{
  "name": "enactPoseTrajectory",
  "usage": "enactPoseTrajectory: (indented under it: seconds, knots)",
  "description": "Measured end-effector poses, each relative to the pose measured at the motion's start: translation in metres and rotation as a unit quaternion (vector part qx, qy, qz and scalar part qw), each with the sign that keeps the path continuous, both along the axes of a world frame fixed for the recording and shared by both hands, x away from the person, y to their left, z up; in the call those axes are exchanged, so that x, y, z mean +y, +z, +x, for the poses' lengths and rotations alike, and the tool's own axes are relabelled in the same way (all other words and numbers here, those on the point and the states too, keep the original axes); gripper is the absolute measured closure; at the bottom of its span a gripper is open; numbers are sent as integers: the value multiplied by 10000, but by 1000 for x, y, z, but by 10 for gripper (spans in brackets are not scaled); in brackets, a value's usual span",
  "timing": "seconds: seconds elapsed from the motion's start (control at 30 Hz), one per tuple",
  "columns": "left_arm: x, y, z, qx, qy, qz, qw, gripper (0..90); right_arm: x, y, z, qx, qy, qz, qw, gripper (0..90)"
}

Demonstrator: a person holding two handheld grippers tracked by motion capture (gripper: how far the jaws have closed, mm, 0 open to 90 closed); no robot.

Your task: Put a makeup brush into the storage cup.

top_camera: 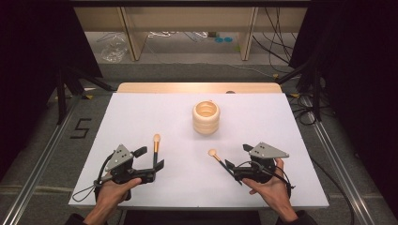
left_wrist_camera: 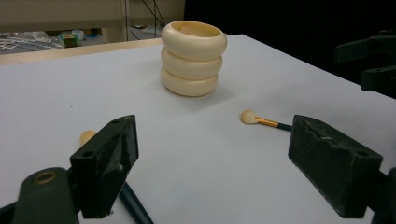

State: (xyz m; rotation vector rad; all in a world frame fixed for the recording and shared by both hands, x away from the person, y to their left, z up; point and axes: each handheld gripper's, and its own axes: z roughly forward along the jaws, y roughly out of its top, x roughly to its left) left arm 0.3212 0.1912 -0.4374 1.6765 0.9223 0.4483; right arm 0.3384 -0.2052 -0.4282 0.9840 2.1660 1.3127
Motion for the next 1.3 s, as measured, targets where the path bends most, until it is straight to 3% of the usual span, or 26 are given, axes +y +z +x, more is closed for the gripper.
enactPoseTrajectory:
  seconds: [0.23, 0.43, 0.47, 0.83, 0.87, 0.9, 0.93, 1.0, 1.03, 1.07, 1.13, 1.3]
  knots:
    - [0, -1, 1, -9, -20, -30, 10000, 159, 7, 5, 12, 223, 222, -643, 9974, 158]
    - [0, -1, 1, 12, -3, -32, 10000, 159, 12, 6, 23, 463, 337, -930, 9940, 163]
    - [1, 0, 0, 22, 7, -23, 10000, 159, 14, 7, 23, 586, 338, -949, 9932, 165]
    - [0, -1, 0, 72, 50, -71, 9999, 159, 30, 8, 44, 882, 658, -1507, 9824, 226]
    - [0, -1, 0, 75, 56, -71, 9999, 159, 32, 8, 46, 1010, 689, -1599, 9795, 230]
    - [0, -1, 0, 75, 56, -71, 9999, 159, 32, 8, 46, 1010, 689, -1599, 9795, 230]
    - [0, 0, 0, 71, 71, -74, 9999, 159, 34, 7, 50, 1145, 736, -1760, 9749, 238]
    - [1, 0, 0, 71, 73, -74, 9999, 159, 36, 5, 52, 1183, 717, -1772, 9744, 252]
    - [1, 0, 0, 76, 79, -75, 9999, 159, 36, 6, 54, 1262, 800, -1852, 9713, 252]
    - [1, 0, 0, 76, 79, -75, 9999, 159, 36, 6, 54, 1262, 800, -1852, 9713, 252]
    - [1, 0, 1, 26, 28, -24, 10000, 159, 37, 6, 58, 1361, 797, -2000, 9670, 260]
    - [2, 0, 1, 15, 24, -21, 10000, 159, 40, 6, 63, 1452, 830, -2088, 9636, 278]
